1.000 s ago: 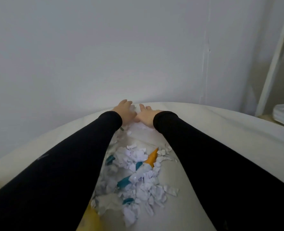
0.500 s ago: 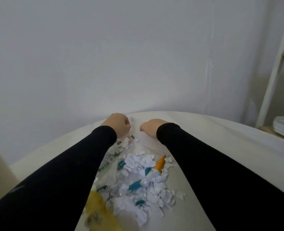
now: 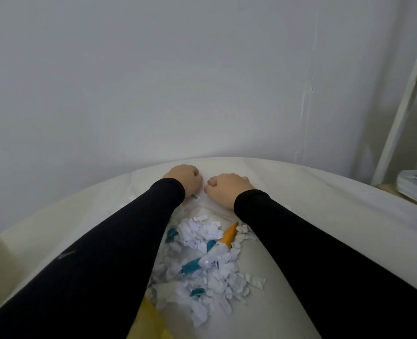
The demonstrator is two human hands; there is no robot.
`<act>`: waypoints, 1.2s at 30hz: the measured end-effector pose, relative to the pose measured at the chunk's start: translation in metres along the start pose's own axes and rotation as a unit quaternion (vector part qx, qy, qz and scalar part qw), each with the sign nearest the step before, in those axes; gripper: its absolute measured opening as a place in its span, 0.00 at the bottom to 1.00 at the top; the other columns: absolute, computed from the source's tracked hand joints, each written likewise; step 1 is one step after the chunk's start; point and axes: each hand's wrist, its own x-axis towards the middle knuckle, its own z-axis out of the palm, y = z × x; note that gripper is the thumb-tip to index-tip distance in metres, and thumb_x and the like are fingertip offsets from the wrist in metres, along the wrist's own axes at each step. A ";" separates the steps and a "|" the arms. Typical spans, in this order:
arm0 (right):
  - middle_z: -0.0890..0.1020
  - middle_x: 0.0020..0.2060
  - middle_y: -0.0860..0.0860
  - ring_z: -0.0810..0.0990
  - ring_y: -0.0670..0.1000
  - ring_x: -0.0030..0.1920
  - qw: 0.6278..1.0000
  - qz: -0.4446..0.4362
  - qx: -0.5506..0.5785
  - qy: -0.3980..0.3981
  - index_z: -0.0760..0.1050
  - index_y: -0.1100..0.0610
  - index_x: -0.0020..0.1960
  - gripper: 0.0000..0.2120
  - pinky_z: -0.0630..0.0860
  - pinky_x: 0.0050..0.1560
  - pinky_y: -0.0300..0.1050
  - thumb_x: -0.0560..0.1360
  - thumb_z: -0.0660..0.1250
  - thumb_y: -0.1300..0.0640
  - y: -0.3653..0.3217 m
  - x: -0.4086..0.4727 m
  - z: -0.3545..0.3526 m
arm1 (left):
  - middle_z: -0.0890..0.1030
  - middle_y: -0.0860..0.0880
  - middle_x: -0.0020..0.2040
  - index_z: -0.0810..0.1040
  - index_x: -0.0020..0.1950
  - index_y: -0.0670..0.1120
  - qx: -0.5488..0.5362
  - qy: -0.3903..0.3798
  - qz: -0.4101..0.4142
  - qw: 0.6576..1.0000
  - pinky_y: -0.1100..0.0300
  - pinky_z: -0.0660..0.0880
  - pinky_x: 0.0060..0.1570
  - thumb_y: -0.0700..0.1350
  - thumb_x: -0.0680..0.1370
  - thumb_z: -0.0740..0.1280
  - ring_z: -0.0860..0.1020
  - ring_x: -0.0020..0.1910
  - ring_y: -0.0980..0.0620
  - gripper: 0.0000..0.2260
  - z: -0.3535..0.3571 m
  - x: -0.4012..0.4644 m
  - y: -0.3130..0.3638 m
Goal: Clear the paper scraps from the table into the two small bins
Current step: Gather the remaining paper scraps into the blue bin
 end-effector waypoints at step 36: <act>0.63 0.72 0.57 0.62 0.62 0.69 0.965 0.178 0.100 0.166 0.65 0.57 0.71 0.24 0.59 0.69 0.56 0.78 0.55 0.47 0.020 -0.114 0.014 | 0.61 0.43 0.72 0.57 0.74 0.51 -0.065 0.081 -0.249 0.963 0.44 0.60 0.62 0.64 0.76 0.52 0.62 0.68 0.40 0.30 -0.014 -0.136 -0.032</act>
